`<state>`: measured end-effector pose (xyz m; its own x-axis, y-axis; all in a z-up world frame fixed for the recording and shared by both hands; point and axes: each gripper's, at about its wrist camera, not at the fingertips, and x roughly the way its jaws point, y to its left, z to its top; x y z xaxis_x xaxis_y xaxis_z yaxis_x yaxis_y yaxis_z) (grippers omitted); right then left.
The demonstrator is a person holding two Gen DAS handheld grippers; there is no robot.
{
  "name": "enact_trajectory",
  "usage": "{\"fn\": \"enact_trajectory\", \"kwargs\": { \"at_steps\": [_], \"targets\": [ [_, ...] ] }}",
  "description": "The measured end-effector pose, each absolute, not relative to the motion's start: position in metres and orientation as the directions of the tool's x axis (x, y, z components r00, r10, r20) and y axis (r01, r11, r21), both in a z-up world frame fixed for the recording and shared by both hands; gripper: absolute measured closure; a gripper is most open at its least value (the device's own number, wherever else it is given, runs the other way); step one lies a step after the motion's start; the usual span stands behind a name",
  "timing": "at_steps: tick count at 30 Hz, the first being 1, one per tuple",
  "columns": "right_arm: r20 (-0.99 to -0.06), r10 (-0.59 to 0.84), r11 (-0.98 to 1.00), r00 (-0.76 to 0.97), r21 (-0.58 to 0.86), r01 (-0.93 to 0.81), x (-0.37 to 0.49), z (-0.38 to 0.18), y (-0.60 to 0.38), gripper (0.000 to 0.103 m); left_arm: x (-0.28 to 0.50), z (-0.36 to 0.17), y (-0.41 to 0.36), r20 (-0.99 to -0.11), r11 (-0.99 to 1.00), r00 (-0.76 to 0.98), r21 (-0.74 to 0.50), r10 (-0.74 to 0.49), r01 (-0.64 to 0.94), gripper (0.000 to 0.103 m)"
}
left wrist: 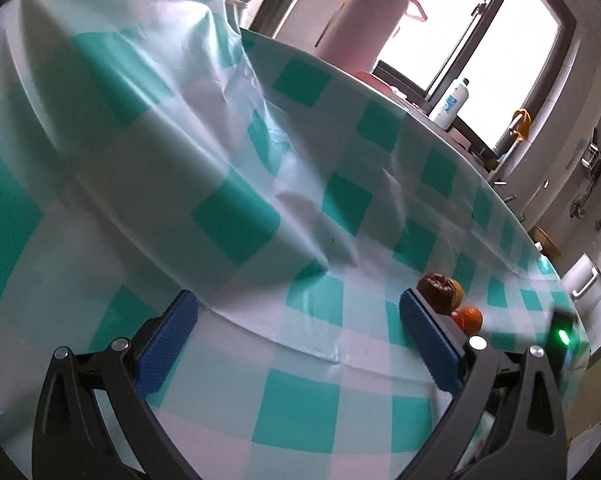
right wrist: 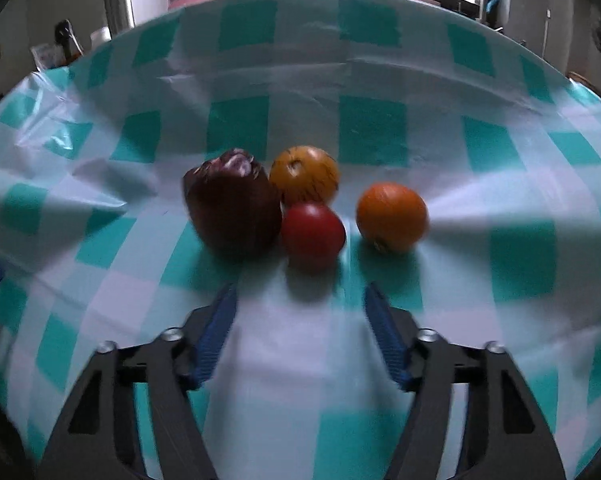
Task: Organize fruits
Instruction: 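Lift both open grippers out of the bin and move back over the table, then grasp the red tomato with the right gripper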
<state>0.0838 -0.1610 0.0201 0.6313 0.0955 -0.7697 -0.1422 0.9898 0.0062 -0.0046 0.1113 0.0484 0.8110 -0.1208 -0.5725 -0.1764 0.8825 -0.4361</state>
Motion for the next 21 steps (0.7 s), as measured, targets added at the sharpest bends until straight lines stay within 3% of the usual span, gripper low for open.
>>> {"fn": "enact_trajectory", "kwargs": {
  "at_steps": [6, 14, 21],
  "targets": [
    [-0.789, 0.046, 0.991, 0.613, -0.043, -0.13, 0.115, 0.015, -0.156, 0.057, -0.005, 0.052, 0.101, -0.568, 0.892, 0.811, -0.429, -0.141, -0.145, 0.002],
    [-0.786, 0.107, 0.988, 0.609, 0.014, -0.155, 0.114, 0.014, -0.163, 0.066, -0.001, 0.049, 0.084, -0.58, 0.917, 0.799, -0.386, -0.158, -0.099, 0.002],
    [-0.682, 0.259, 0.962, 0.684, 0.242, -0.123, 0.044, 0.025, -0.201, 0.066, 0.001, 0.046, 0.063, -0.576, 0.938, 0.792, -0.347, -0.203, -0.011, 0.002]
  ]
}}
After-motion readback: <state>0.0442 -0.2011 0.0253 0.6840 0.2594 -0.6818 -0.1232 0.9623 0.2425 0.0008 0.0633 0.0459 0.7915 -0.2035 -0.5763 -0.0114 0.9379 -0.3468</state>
